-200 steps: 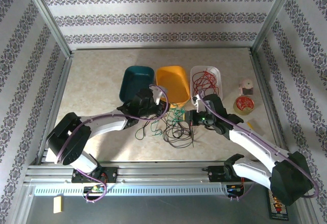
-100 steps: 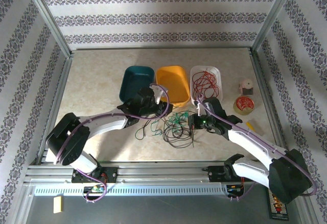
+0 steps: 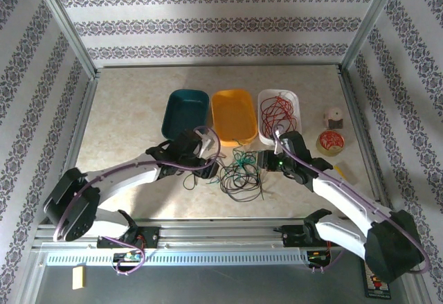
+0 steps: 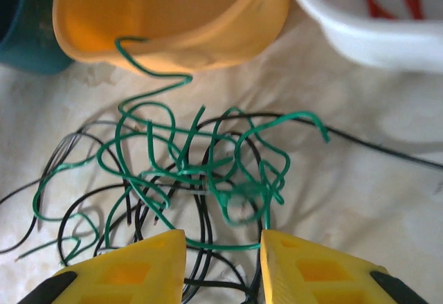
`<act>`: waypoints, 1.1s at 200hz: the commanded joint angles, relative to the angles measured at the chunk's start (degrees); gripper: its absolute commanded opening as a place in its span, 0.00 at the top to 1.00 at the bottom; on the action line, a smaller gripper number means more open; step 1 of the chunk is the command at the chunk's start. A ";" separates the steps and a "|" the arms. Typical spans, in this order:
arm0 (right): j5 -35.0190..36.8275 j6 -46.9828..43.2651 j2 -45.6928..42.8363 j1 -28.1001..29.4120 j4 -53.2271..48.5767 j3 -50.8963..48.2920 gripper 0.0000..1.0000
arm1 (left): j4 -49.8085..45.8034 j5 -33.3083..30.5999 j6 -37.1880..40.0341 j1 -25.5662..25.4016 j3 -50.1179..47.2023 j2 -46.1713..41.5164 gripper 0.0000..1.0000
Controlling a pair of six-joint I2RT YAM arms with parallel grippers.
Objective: Untangle the cables
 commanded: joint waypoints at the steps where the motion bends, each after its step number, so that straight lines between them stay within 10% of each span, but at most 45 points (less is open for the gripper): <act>1: 5.87 0.65 -4.17 -0.69 -0.66 -0.65 0.66 | -3.58 -0.43 1.28 -1.19 0.27 3.04 0.25; 58: 3.45 0.33 -5.78 -1.64 -1.60 0.11 0.66 | 2.83 0.30 1.91 -1.55 -0.04 8.26 0.59; 220: 1.99 -0.54 -2.33 0.91 0.46 1.25 0.66 | -2.30 -6.98 3.36 -4.75 5.01 13.28 0.64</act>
